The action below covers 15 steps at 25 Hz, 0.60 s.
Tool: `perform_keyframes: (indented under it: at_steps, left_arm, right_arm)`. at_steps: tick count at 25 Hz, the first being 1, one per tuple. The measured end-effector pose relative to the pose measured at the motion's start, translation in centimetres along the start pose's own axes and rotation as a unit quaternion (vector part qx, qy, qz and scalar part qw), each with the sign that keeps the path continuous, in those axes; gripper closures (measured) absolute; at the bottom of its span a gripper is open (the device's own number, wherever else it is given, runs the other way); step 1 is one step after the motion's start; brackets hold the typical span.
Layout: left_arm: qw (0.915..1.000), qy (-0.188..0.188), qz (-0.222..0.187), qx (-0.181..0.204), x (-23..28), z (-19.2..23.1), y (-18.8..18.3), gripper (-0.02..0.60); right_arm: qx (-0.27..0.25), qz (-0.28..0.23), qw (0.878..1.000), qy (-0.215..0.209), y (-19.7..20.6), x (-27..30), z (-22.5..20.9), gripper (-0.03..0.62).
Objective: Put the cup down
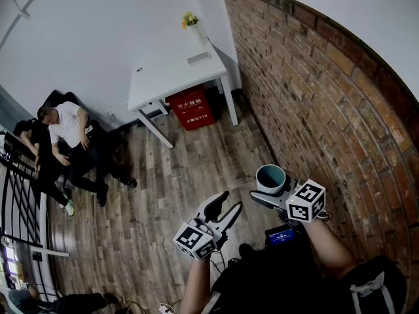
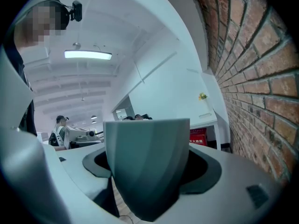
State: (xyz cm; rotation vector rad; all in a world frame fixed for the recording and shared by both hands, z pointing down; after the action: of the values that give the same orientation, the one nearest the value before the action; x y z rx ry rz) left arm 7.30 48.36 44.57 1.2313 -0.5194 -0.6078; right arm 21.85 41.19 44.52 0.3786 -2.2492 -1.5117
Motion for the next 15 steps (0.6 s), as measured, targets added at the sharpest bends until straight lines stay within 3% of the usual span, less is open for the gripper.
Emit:
perform_keyframes:
  at_steps: [15]
  left_arm:
    - [1.0, 0.007, 0.003, 0.001, 1.2, 0.2, -0.2, 0.37]
  right_arm:
    - [0.006, 0.001, 1.0, -0.002, -0.2, -0.1, -1.3, 0.194]
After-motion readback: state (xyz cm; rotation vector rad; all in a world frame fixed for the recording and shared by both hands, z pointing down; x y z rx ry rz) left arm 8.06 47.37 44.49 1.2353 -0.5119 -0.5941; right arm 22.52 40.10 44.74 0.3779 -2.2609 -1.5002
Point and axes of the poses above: the fingertips, and each gripper's own axes: x forward along the fingers, z to its left, y out of its underside, the point moved 5 cm from there along -x, backward along the fingers, and after that the axes turned 3 degrees about y, right-handed, at the moved point
